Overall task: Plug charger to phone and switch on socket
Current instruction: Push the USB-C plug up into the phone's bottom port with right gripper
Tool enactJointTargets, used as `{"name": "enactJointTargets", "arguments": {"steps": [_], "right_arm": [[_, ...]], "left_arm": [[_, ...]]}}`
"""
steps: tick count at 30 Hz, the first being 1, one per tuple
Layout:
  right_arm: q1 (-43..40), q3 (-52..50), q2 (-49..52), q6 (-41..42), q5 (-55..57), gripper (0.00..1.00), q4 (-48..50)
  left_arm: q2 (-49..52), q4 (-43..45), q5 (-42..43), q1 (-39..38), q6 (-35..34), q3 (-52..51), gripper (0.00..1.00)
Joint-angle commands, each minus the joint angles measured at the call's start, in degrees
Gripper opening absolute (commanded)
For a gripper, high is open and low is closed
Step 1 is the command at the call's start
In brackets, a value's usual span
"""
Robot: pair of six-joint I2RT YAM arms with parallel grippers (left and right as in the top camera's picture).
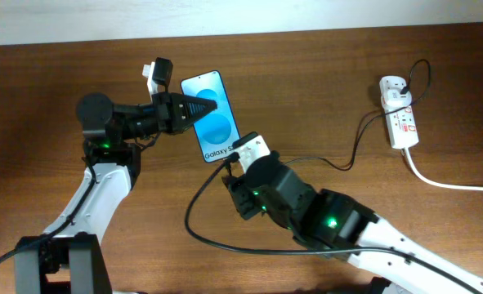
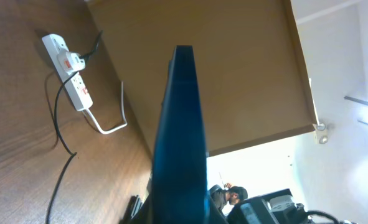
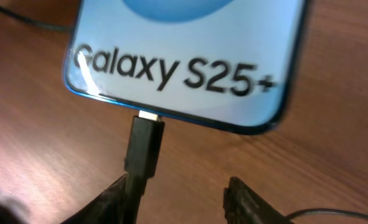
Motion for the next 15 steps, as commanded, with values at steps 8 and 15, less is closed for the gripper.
{"name": "enactJointTargets", "arguments": {"steps": [8, 15], "right_arm": [[0.5, 0.2, 1.0, 0.0, 3.5, 0.04, 9.9], [0.4, 0.2, 1.0, -1.0, 3.5, 0.04, 14.9]], "left_arm": [[0.0, 0.5, 3.5, -0.2, 0.6, 0.8, 0.0], [0.0, 0.5, 5.7, -3.5, 0.6, 0.8, 0.0]]}}
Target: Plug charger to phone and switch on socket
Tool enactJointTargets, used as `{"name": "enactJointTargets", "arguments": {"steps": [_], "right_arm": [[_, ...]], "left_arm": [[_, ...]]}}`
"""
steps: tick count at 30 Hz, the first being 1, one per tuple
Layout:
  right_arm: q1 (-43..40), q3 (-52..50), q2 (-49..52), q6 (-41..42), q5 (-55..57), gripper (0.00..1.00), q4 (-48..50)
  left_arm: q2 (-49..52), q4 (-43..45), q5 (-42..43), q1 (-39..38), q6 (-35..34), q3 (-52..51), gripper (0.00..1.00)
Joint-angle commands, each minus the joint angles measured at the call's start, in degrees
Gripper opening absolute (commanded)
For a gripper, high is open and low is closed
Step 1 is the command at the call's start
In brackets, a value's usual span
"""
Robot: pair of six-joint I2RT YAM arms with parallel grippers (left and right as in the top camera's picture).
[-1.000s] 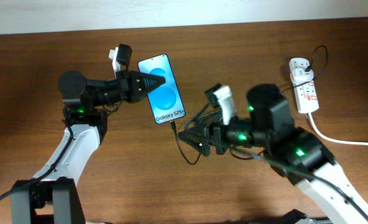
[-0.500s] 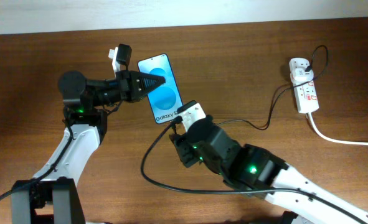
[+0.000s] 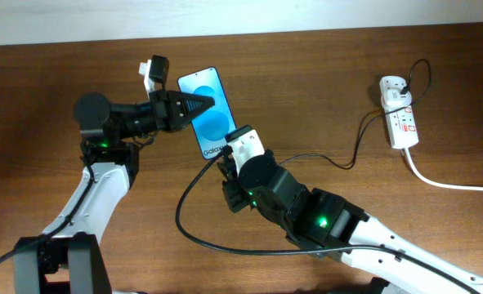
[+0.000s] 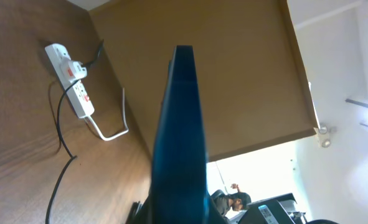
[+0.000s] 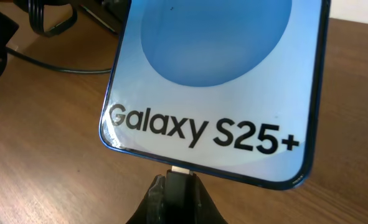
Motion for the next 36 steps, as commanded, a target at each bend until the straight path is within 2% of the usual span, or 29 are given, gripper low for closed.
{"name": "enactJointTargets", "arguments": {"steps": [1, 7, 11, 17, 20, 23, 24, 25, 28, 29, 31, 33, 36], "right_arm": [[-0.2, 1.2, -0.1, -2.4, 1.4, 0.04, 5.4], [-0.7, 1.4, -0.2, -4.6, 1.4, 0.04, 9.7], [-0.7, 2.7, -0.2, -6.0, 1.4, 0.05, 9.3], [-0.6, 2.8, -2.0, -5.7, -1.2, 0.22, 3.0], [-0.6, 3.0, -5.3, -4.2, -2.1, 0.36, -2.0], [-0.6, 4.2, -9.9, -4.2, -2.1, 0.56, -10.4], [-0.6, 4.7, -12.0, -4.2, -2.0, 0.7, -13.7], [-0.6, 5.0, -13.6, -4.2, -2.0, 0.79, -15.9], [-0.6, 5.9, -19.0, -4.2, -1.8, 0.95, -22.1], [-0.6, 6.0, -22.1, -4.2, -1.3, 0.99, -24.5], [-0.6, 6.0, -26.8, -4.2, 0.2, 0.99, -27.2], [-0.6, 6.0, -32.5, -4.2, 3.6, 0.98, -29.7], [-0.6, 6.0, -37.9, -2.4, 8.3, 0.99, -31.3]], "left_arm": [[0.0, 0.2, 7.0, -4.1, 0.6, 0.3, 0.0], [0.0, 0.2, 9.6, -5.8, 0.8, 0.3, 0.0], [0.0, 0.2, 11.2, -6.1, 0.8, 0.1, 0.0], [0.0, 0.2, 5.8, -6.0, 0.7, 0.0, 0.0], [0.0, 0.2, 1.9, -6.0, 0.7, 0.0, 0.0], [0.0, 0.2, -3.0, -6.0, 0.8, 0.0, 0.0], [0.0, 0.2, -5.2, -6.0, 0.7, 0.0, 0.0], [0.0, 0.2, -6.6, -6.0, 0.7, 0.0, 0.0], [0.0, 0.2, -10.2, -6.1, 0.7, 0.0, 0.0], [0.0, -0.4, -12.1, -6.4, 0.7, 0.0, 0.0], [0.0, -1.4, -15.3, -7.7, 0.9, 0.0, 0.0], [0.0, -4.3, -19.3, -10.1, 3.9, 0.3, 0.0], [0.0, -23.6, -25.5, -13.4, 16.1, 4.0, 0.0]]}}
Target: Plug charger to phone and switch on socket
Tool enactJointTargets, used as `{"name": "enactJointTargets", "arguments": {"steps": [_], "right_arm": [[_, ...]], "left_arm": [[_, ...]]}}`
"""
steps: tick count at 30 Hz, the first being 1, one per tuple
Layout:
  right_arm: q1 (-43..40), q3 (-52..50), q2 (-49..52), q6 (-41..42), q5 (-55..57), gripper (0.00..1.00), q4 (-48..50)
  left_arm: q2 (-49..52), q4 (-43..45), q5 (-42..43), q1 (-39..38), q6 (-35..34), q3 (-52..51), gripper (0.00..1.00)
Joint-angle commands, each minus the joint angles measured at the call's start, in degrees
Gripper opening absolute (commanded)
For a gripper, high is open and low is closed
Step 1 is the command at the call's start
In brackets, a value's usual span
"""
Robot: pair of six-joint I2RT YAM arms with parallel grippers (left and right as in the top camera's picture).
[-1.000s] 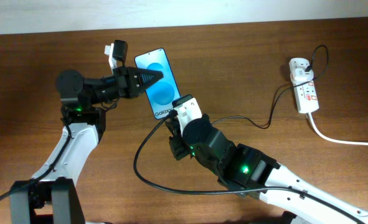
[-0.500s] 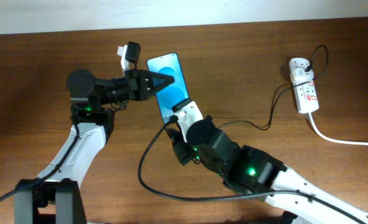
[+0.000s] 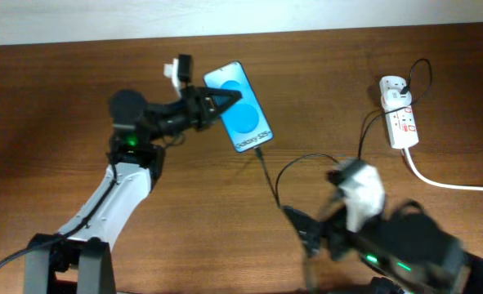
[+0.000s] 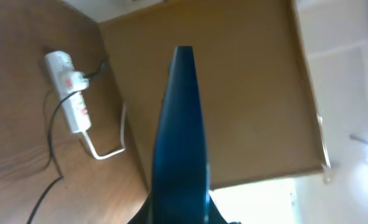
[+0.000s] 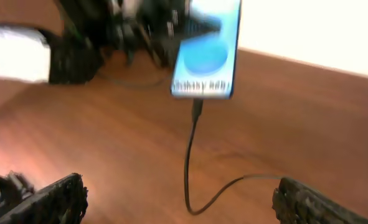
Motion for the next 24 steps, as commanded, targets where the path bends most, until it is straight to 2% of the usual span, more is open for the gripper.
{"name": "enactJointTargets", "arguments": {"steps": [1, 4, 6, 10, 12, 17, 22, 24], "right_arm": [[-0.2, 1.1, -5.0, 2.2, 7.6, 0.98, -1.4], [-0.2, 1.1, -6.3, 3.4, 9.7, 0.98, -2.6], [-0.2, 1.1, -5.8, 3.5, 9.9, 0.98, -2.8], [-0.2, 1.1, -4.7, 3.5, 9.9, 0.98, -2.8], [-0.2, 1.1, -3.8, 3.5, 9.8, 0.98, -2.8], [-0.2, 1.1, -1.0, 4.8, 9.8, 0.98, -2.8], [-0.2, 1.1, 3.2, 4.8, 9.8, 0.98, -2.5], [-0.2, 1.1, 5.6, 5.9, 9.8, 0.99, -2.0]], "left_arm": [[0.3, -18.2, -10.1, -3.6, 16.6, 5.0, 0.0], [1.8, -31.4, -12.4, -4.3, 25.6, 10.4, 0.0], [5.7, -37.1, -10.4, -4.3, 30.4, 15.1, 0.0], [13.8, -40.3, -2.6, -4.3, 37.1, 20.4, 0.0], [21.9, -43.7, 0.5, -4.3, 40.1, 25.6, 0.0], [33.7, -51.8, 0.3, -4.3, 45.9, 33.2, 0.0], [38.3, -56.4, 0.0, -4.3, 50.9, 33.6, 0.0], [39.1, -60.4, -4.5, -4.3, 53.8, 33.6, 0.0]]}}
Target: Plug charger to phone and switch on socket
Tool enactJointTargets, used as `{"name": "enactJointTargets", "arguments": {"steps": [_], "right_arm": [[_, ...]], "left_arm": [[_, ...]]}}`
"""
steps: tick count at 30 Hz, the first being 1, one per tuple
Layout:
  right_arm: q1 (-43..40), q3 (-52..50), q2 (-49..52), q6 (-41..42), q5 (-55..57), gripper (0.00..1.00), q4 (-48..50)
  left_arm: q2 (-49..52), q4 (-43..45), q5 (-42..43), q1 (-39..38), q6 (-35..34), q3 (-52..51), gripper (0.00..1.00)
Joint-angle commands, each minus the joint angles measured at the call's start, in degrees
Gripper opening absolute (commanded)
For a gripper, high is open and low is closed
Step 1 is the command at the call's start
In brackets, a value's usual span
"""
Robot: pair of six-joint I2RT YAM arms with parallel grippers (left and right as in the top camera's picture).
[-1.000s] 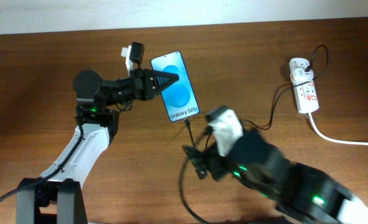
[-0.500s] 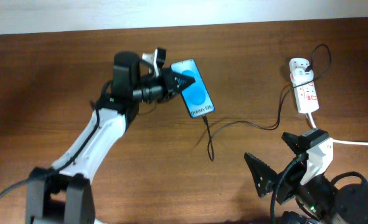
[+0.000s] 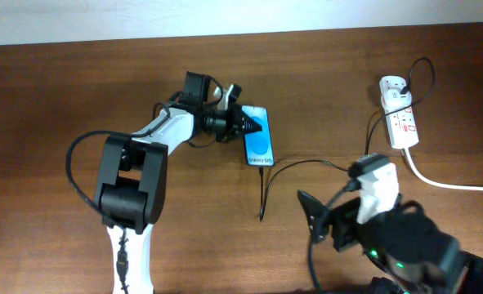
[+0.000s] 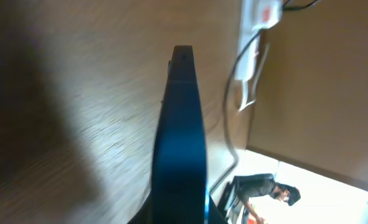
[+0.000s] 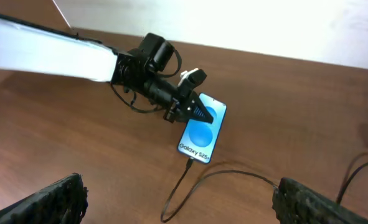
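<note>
The blue-screened phone [image 3: 258, 144] marked "Galaxy S25+" [image 5: 200, 133] sits low at the table's middle, and my left gripper [image 3: 246, 124] is shut on its upper edge. In the left wrist view the phone [image 4: 180, 124] shows edge-on between the fingers, with wood grain close beside it. The black charger cable [image 3: 262, 196] is plugged into the phone's bottom [image 5: 190, 163] and loops right toward the white socket strip [image 3: 400, 114]. My right gripper [image 5: 179, 190] hangs wide open and holds nothing, near the front edge and well back from the phone.
The strip's white lead [image 3: 445, 183] runs off the right edge. A white adapter [image 3: 395, 86] sits in the strip's far end. The slack cable loop [image 5: 233, 177] lies on the wood between the phone and my right gripper.
The left gripper has brought the phone from a raised spot down and to the right, close to the table. The right gripper remains open and has stayed back.
First the left gripper held the phone up while the right gripper had the plug at its port. Then the right gripper was shut on the plug, seated in the phone. It later stood open and drawn back, cable left in. Now the phone is low.
</note>
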Motion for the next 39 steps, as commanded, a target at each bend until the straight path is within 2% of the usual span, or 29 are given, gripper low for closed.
{"name": "enactJointTargets", "arguments": {"steps": [1, 5, 15, 20, 28, 31, 36, 39], "right_arm": [[-0.2, 0.6, 3.9, 2.3, 0.9, 0.99, 0.6], [-0.2, 0.6, 7.5, 4.9, 0.9, 0.98, 0.6], [-0.2, 0.6, 10.3, 7.0, 0.9, 0.98, 3.9], [-0.2, 0.6, 11.5, 7.0, 0.9, 0.98, 4.1], [-0.2, 0.6, 12.1, 7.0, 0.9, 0.98, 4.4], [-0.2, 0.6, 12.1, 7.0, 1.2, 0.98, 4.7], [-0.3, 0.6, 13.7, 8.5, 3.0, 0.98, 5.0], [-0.3, 0.6, 15.1, 8.5, 3.0, 0.98, 4.9]], "left_arm": [[1.1, -4.9, -6.0, 0.1, 8.6, 1.8, 0.0], [1.1, -7.0, -12.4, 0.1, 9.7, 1.8, 0.0], [1.1, -6.7, -14.0, -0.3, 14.2, 1.8, 0.0], [1.1, -6.9, -16.4, -0.3, 14.3, 1.8, 0.12], [1.1, -8.9, -16.4, -0.3, 14.3, 1.7, 0.16], [1.1, -9.5, -16.4, -0.3, 14.3, 1.7, 0.23], [1.2, -9.7, -16.4, -0.3, 14.3, 1.7, 0.29], [1.2, -9.7, -16.4, -0.3, 14.3, 1.7, 0.37]]}}
